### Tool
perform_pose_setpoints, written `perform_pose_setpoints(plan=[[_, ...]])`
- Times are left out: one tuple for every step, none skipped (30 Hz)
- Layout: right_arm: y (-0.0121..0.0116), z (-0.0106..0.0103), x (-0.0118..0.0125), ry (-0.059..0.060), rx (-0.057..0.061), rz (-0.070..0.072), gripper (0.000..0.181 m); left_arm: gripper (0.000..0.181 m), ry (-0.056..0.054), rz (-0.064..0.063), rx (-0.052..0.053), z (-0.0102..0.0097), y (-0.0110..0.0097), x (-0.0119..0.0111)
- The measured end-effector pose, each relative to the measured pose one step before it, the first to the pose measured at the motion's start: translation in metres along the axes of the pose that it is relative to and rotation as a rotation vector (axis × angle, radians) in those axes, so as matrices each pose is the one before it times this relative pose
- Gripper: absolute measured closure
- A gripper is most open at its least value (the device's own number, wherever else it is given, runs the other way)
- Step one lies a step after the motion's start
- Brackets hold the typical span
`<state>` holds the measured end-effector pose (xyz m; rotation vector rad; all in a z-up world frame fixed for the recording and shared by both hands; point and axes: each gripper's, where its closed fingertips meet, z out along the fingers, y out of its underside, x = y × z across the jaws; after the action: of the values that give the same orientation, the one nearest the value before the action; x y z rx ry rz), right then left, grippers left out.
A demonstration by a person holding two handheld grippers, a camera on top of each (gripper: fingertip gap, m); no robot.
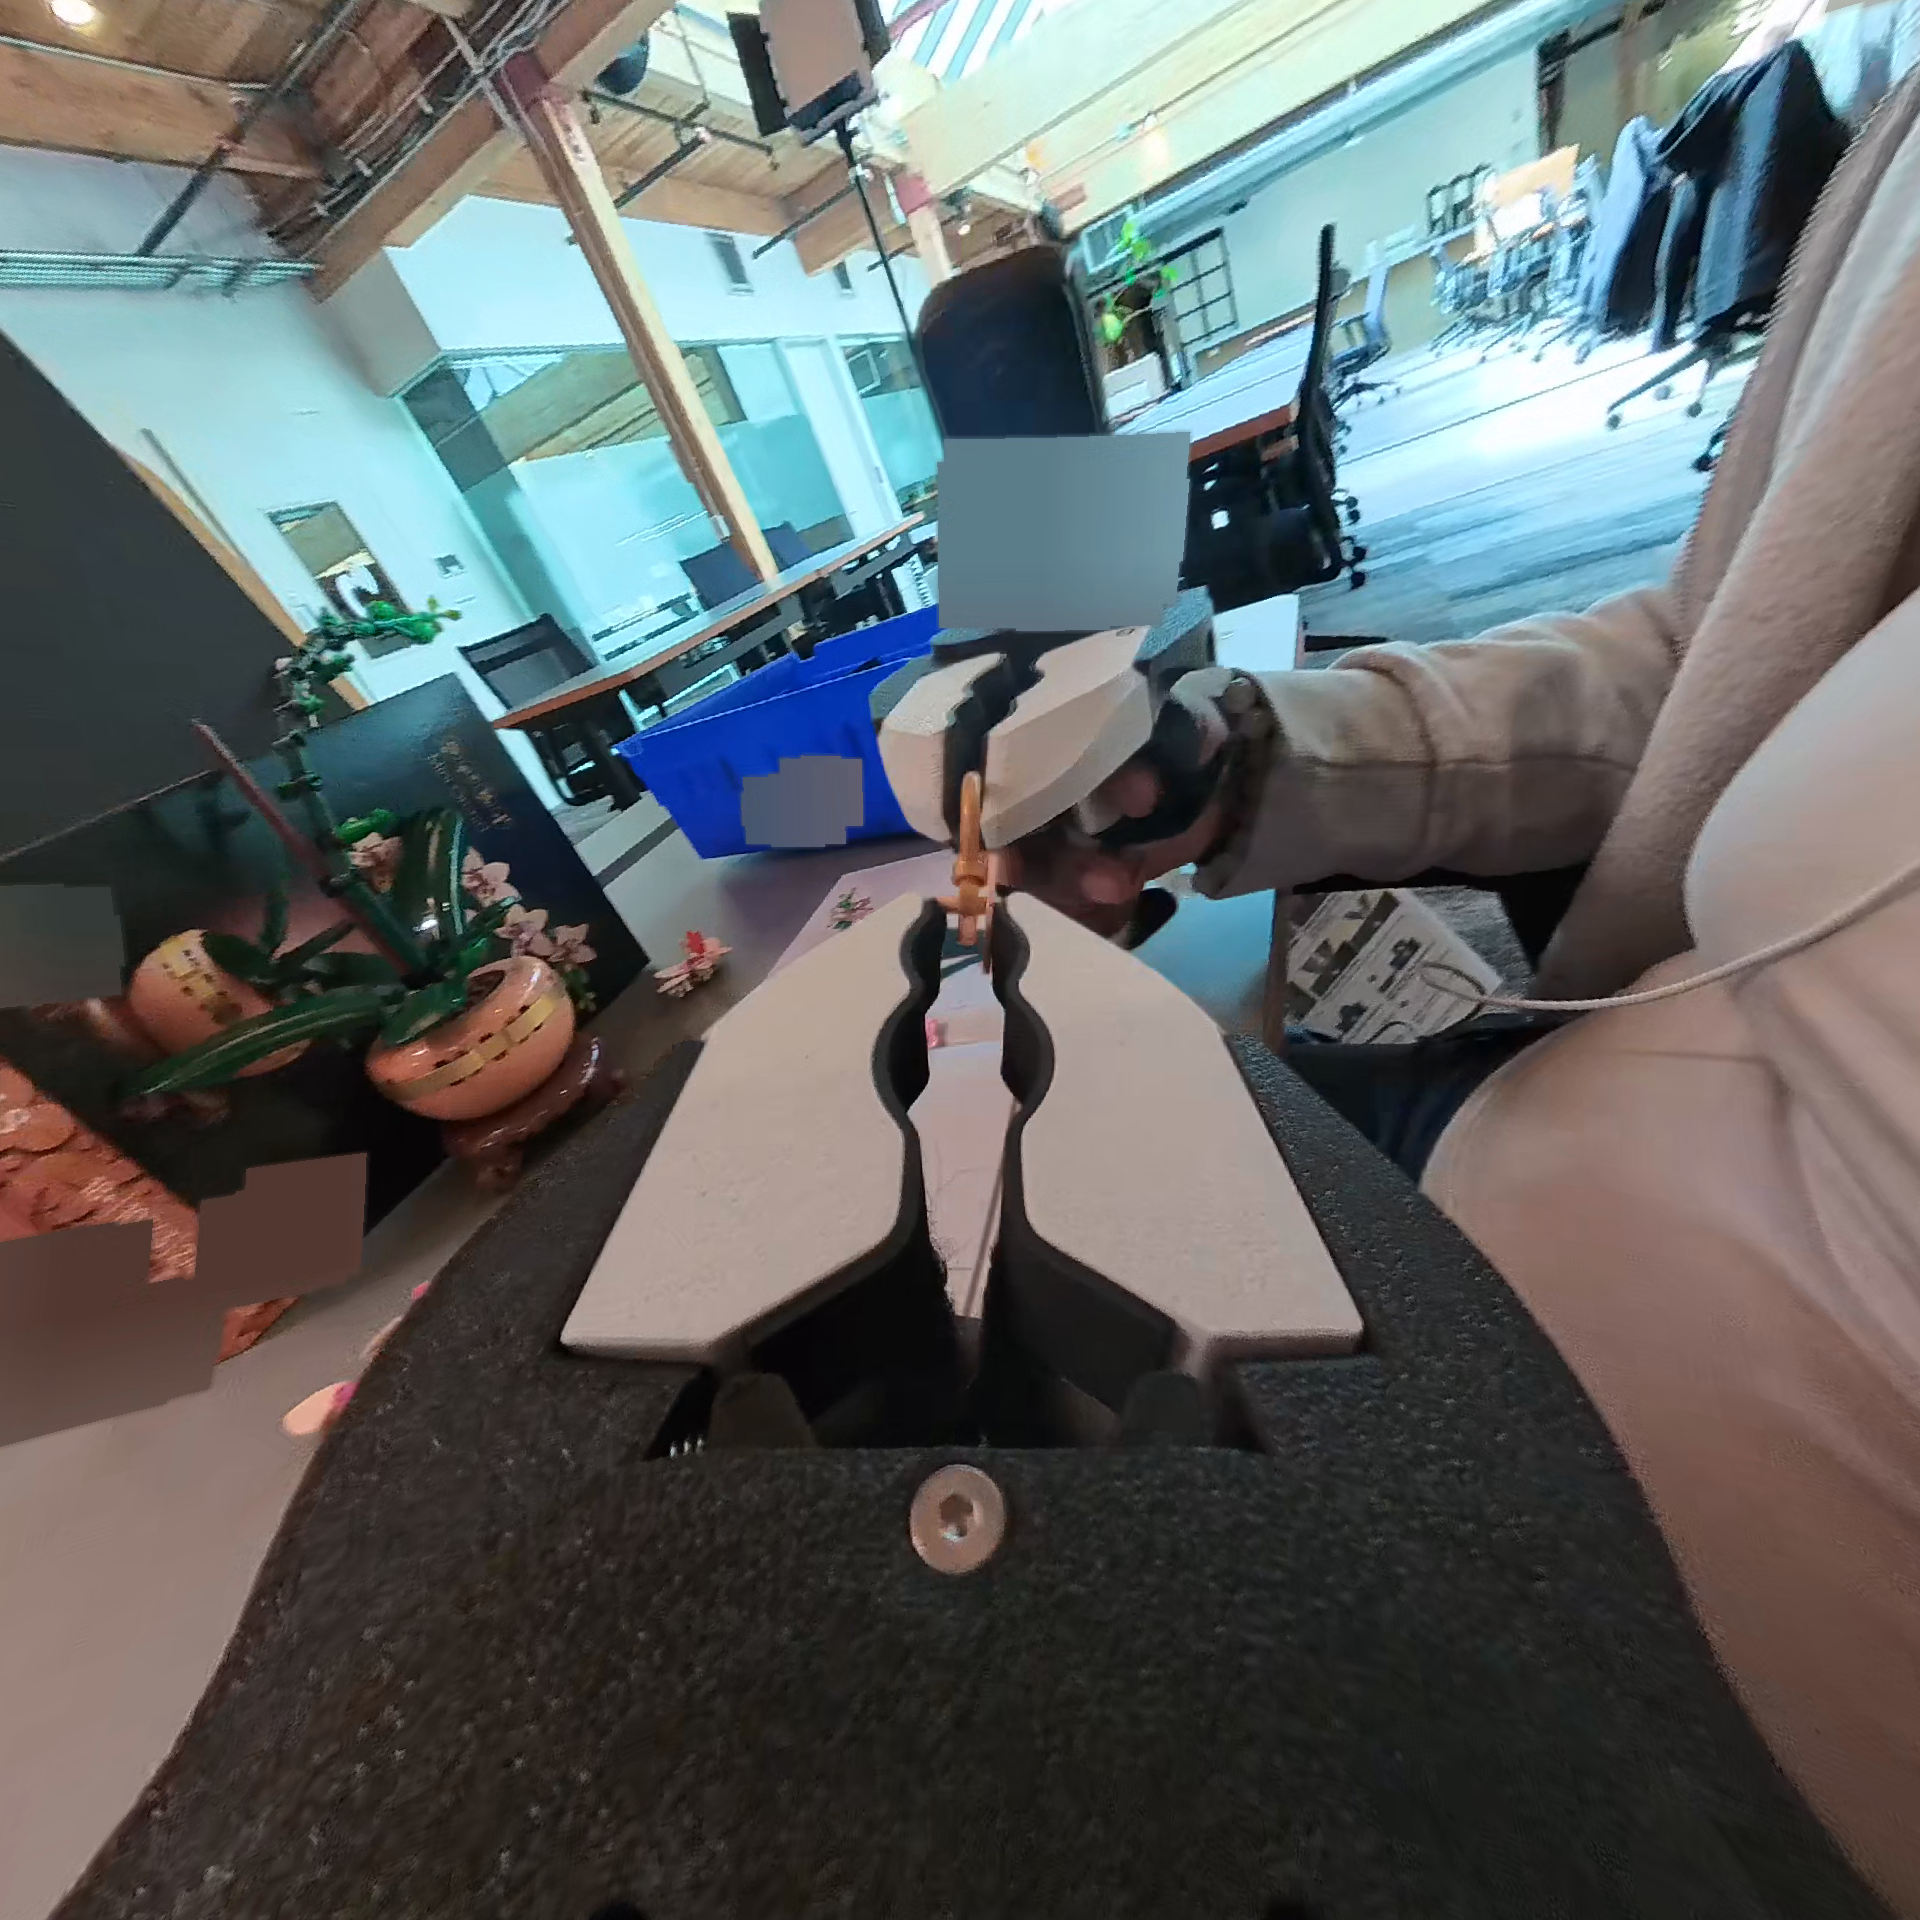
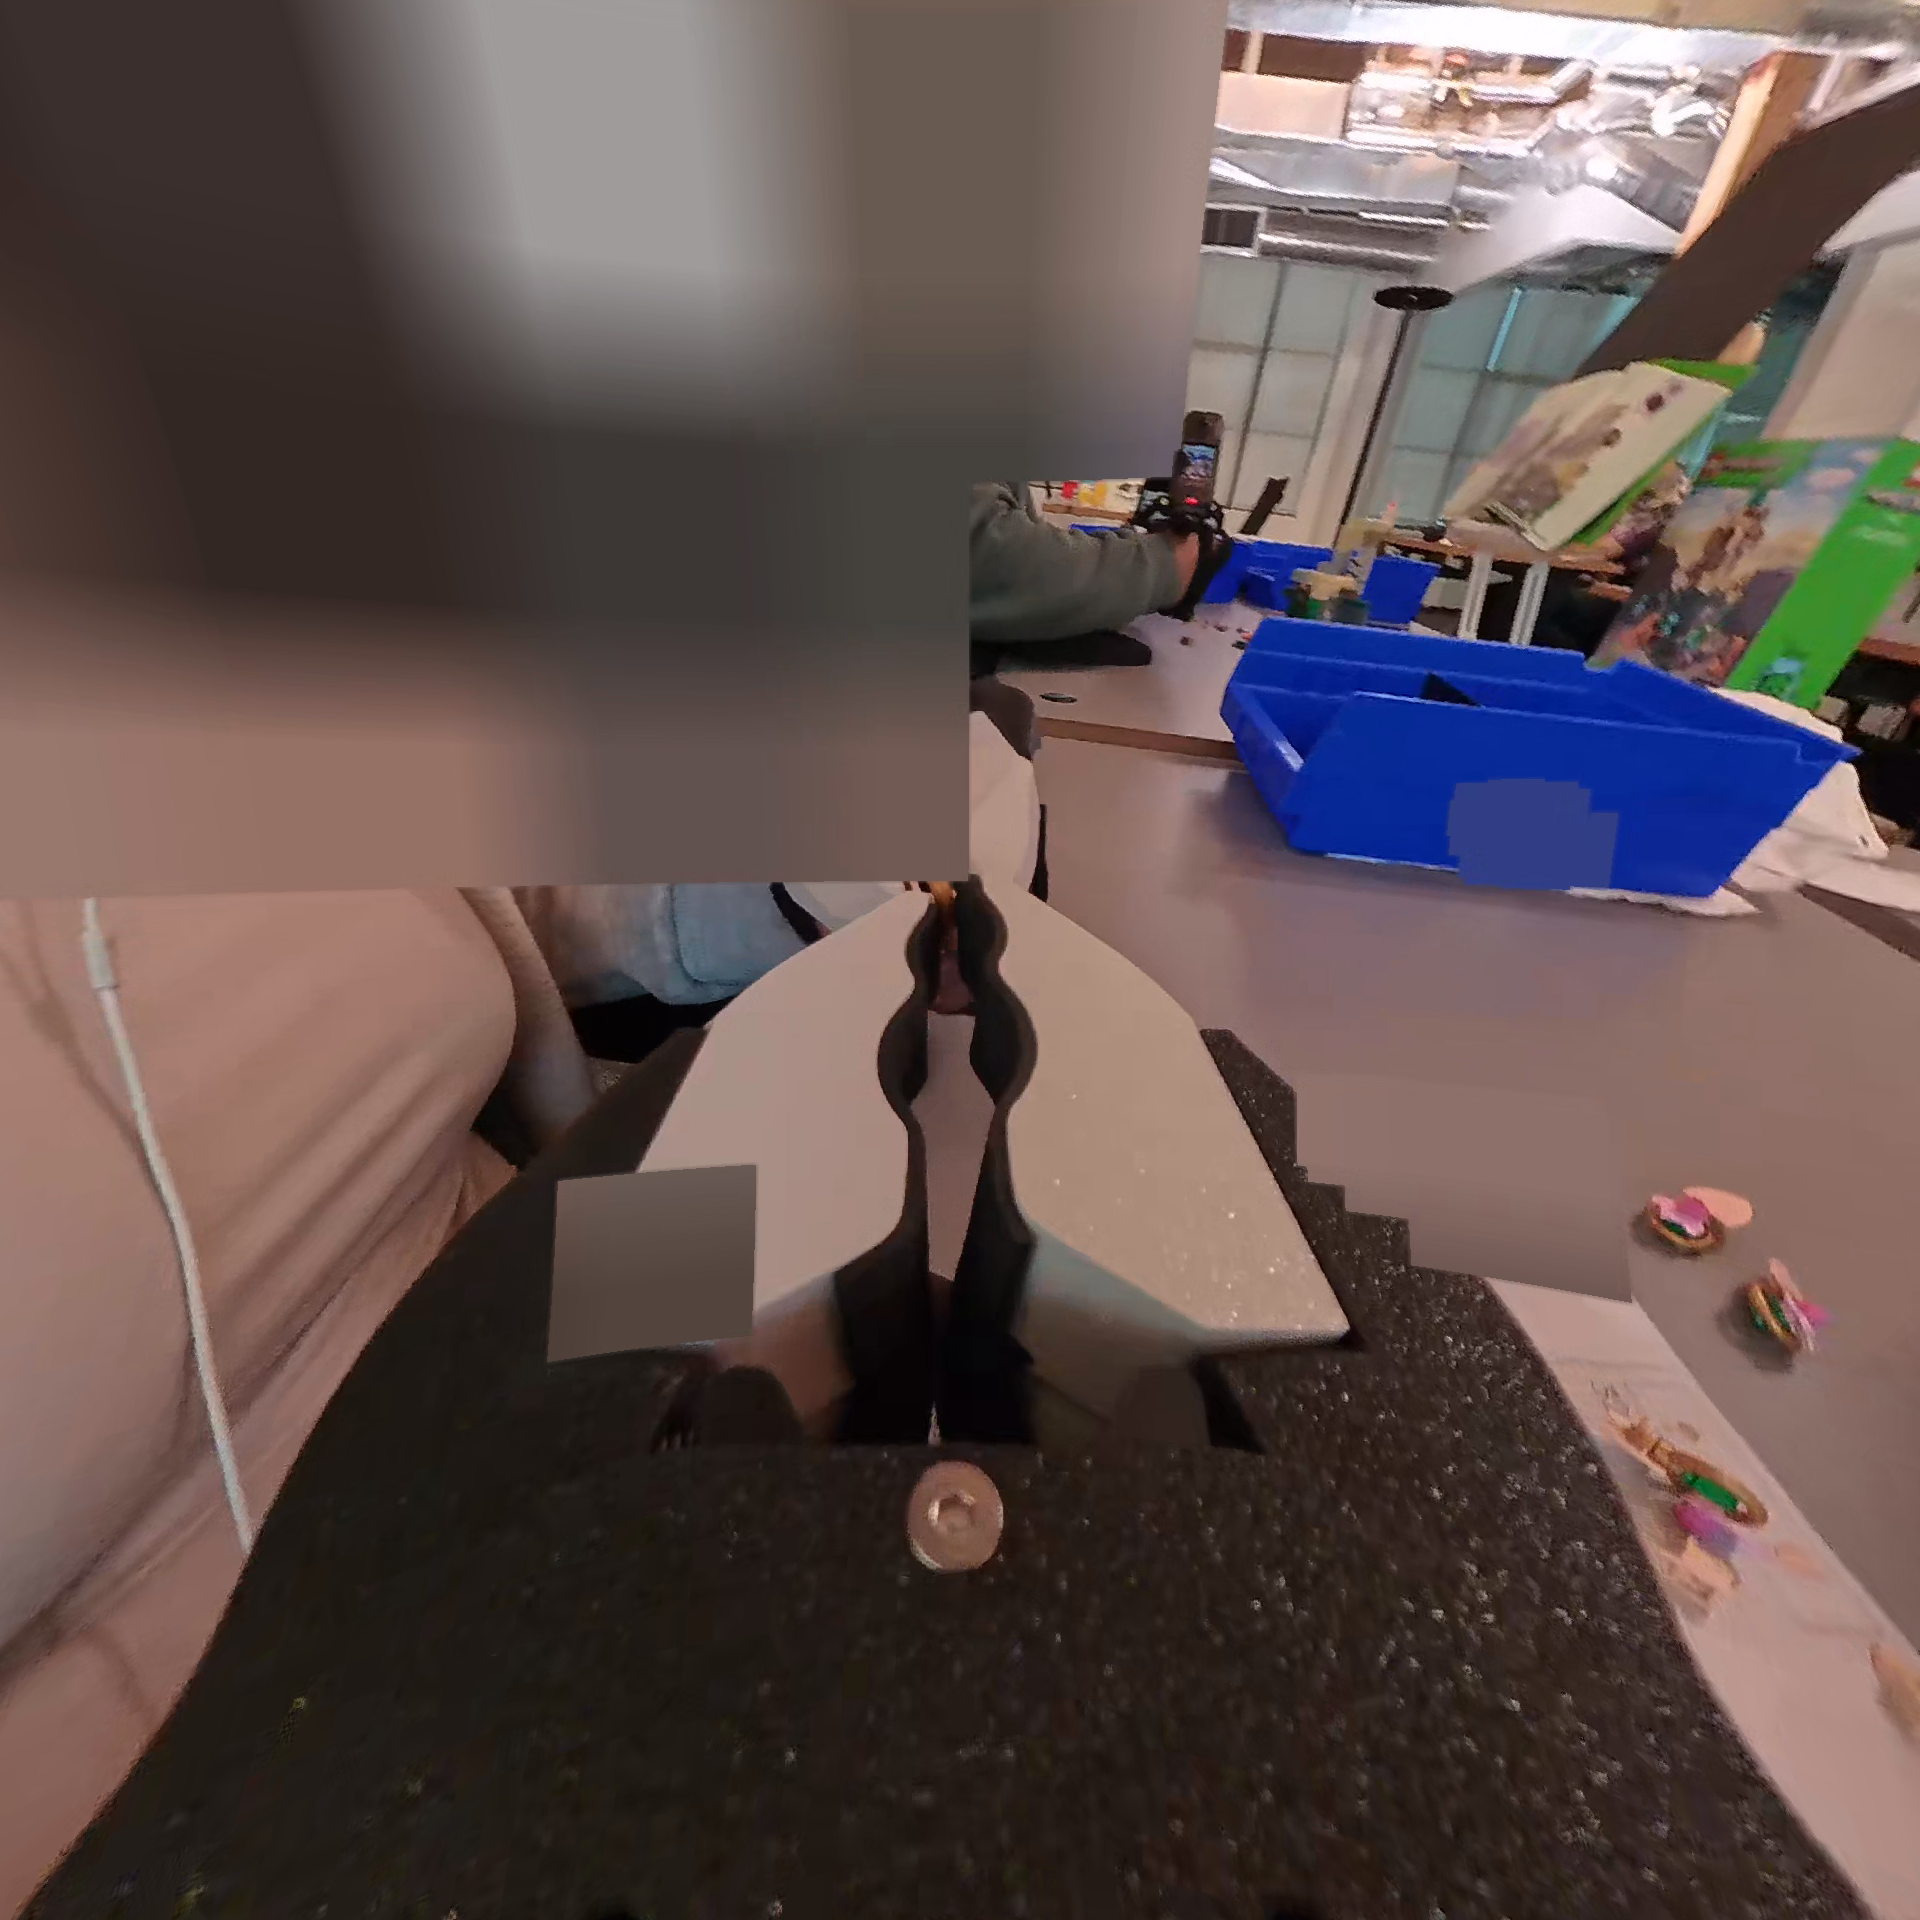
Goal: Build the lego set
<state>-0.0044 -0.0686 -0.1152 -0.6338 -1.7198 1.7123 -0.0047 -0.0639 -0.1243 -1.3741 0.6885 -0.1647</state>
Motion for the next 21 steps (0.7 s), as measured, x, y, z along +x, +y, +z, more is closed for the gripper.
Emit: perform_pose_setpoints(plan=[[0.00104,0.00012,0.00195,0.017,-0.0062,0.0189,0.179,0.172,-0.0139,0.0131,-0.0108,0.00016,0.00139,-0.0015],[0.00101,0.00022,0.00148,0.0137,-0.0053,0.0233,0.179,0.172,-0.0105,0.012,-0.0093,-0.00003,0.00117,-0.00128],[0.00103,0.00027,0.00179,0.0155,-0.0049,0.0222,0.179,0.172,-0.0088,0.0036,-0.0079,0.00006,0.00118,-0.00123],[0.00135,0.00033,0.00198,0.0157,-0.0076,0.0245,0.179,0.172,-0.0065,-0.0005,-0.0099,0.00018,0.00173,-0.00132],[0.0016,0.00035,0.00212,0.0142,-0.0091,0.0245,0.179,0.172,-0.007,-0.0004,-0.0087,0.00014,0.00176,-0.00134],[0.00094,0.00036,0.00117,0.0091,-0.0043,0.0152,0.179,0.172,-0.0029,-0.0016,-0.0051,0.00013,0.00141,-0.00075],[0.0005,0.00009,0.00041,0.0045,0.0016,0.0009,0.179,0.172,0.0017,-0.0081,-0.0005,0.00009,0.00061,-0.00028],[0.00019,0.00012,0.00041,0.0039,0.0032,-0.0031,0.179,0.172,0.004,-0.0137,0.0005,0.00015,0.00035,-0.00012],[0.00035,0.0,0.00002,-0.0011,0.0012,-0.003,0.179,0.172,0.0078,-0.0161,0.0006,0.00003,0.00054,0.0002],[0.00075,0.00008,0.00018,-0.0019,-0.002,-0.0052,0.179,0.172,0.0101,-0.0185,0.0001,0.00009,0.00071,0.00027],[0.00065,0.00008,0.00002,-0.0035,-0.0019,-0.0059,0.179,0.172,0.0104,-0.0167,0.0016,0.00005,0.0006,0.00042],[0.00071,0.00008,-0.00064,-0.0077,-0.0024,-0.0092,0.179,0.173,0.0139,-0.0195,0.002,-0.00016,0.00052,0.00069],[0.0007,-0.00006,-0.00038,-0.0058,-0.0022,-0.0113,0.179,0.173,0.0141,-0.0229,0.0027,-0.00008,0.00035,0.00066],[0.00082,0.00018,-0.00021,-0.0051,-0.0055,-0.0051,0.179,0.173,0.0108,-0.0163,-0.0012,-0.00002,0.00075,0.00034],[0.00113,0.0001,-0.00002,-0.0054,-0.008,-0.0034,0.179,0.173,0.0053,-0.0048,-0.0025,-0.00002,0.00097,0.00011],[0.00084,0.00002,0.00046,-0.0013,-0.0042,-0.0032,0.179,0.173,-0.0017,0.003,-0.0024,0.00016,0.00076,-0.00018],[0.0004,0.00002,0.00056,-0.0005,-0.0015,0.0,0.179,0.173,-0.0033,0.0048,-0.003,0.00012,0.00064,-0.00019],[0.00054,-0.00008,0.00023,-0.0022,-0.0018,0.0007,0.179,0.173,-0.0003,0.0018,-0.0033,0.0001,0.00038,-0.00003],[0.00071,-0.00018,0.00049,0.0,-0.0032,0.001,0.179,0.173,0.0015,-0.0014,-0.004,0.00019,0.00065,0.00015],[0.00087,-0.00023,0.00021,0.0005,-0.0052,-0.0022,0.178,0.173,0.0018,-0.0009,-0.002,0.00025,0.00039,0.00019],[0.00084,-0.00062,0.00031,0.0021,-0.0089,-0.0075,0.177,0.173,-0.0005,0.0001,-0.0042,0.00018,0.00067,-0.00023]])
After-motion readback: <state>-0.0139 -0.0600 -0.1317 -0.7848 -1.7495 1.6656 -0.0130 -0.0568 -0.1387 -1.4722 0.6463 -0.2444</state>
